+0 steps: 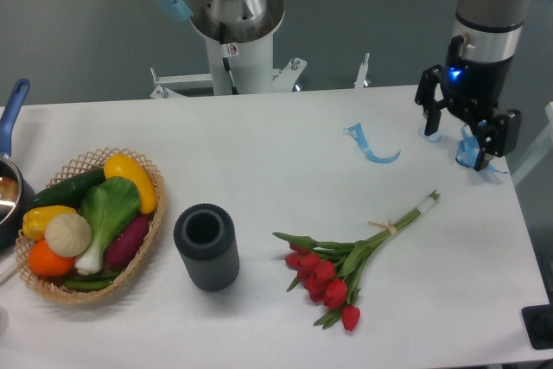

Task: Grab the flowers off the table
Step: 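Move the open gripper toward the stems of the red tulip bunch, then lower the gripper onto the tulip stems and close it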

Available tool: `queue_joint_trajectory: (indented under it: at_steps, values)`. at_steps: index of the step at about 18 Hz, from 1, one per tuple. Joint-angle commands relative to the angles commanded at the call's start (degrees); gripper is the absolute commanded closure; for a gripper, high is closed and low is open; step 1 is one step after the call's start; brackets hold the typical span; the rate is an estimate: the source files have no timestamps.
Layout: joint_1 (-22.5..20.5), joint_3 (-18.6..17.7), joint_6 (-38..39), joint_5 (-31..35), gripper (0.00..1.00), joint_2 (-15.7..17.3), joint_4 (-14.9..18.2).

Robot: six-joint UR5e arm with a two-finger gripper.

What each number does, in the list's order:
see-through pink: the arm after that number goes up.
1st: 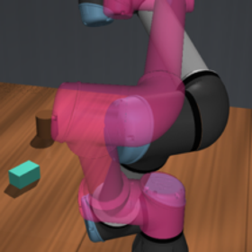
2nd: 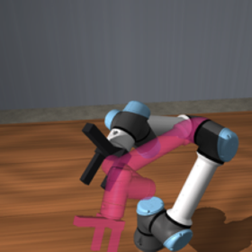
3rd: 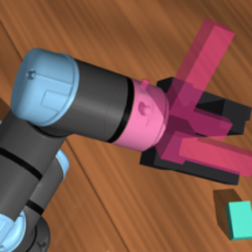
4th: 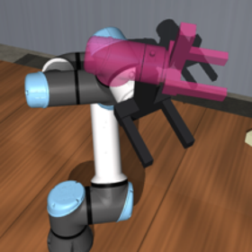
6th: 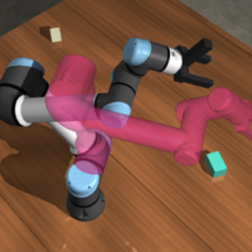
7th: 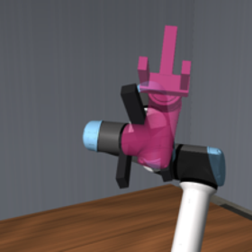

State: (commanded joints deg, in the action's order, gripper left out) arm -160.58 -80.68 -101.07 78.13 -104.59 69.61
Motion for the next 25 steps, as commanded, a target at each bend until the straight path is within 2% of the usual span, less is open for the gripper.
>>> queue_joint_trajectory:
  at_steps: [5, 6, 9, 11, 13, 15, 19, 22, 25]
  values:
    - [0.6, -1.9, 0.7, 0.5, 0.00, 0.0, -0.5]
    - [0.6, -3.7, 1.0, 0.3, 0.00, 0.3, -0.6]
    - [0.9, -7.7, 5.0, -1.4, 0.00, 0.1, -6.9]
    - [1.9, -11.1, 6.2, -1.4, 0.00, -0.3, -9.9]
    - [3.6, -11.8, 7.4, -1.6, 0.00, -2.5, -11.9]
    - [5.2, -12.0, 11.4, -1.3, 0.00, -4.8, -12.0]
    - [6.4, -12.0, 12.2, -1.5, 0.00, -9.7, -13.4]
    - [6.4, -13.3, 12.2, -1.4, 0.00, -11.8, -15.5]
    - [6.6, -13.4, 12.9, -1.4, 0.00, -13.6, -16.3]
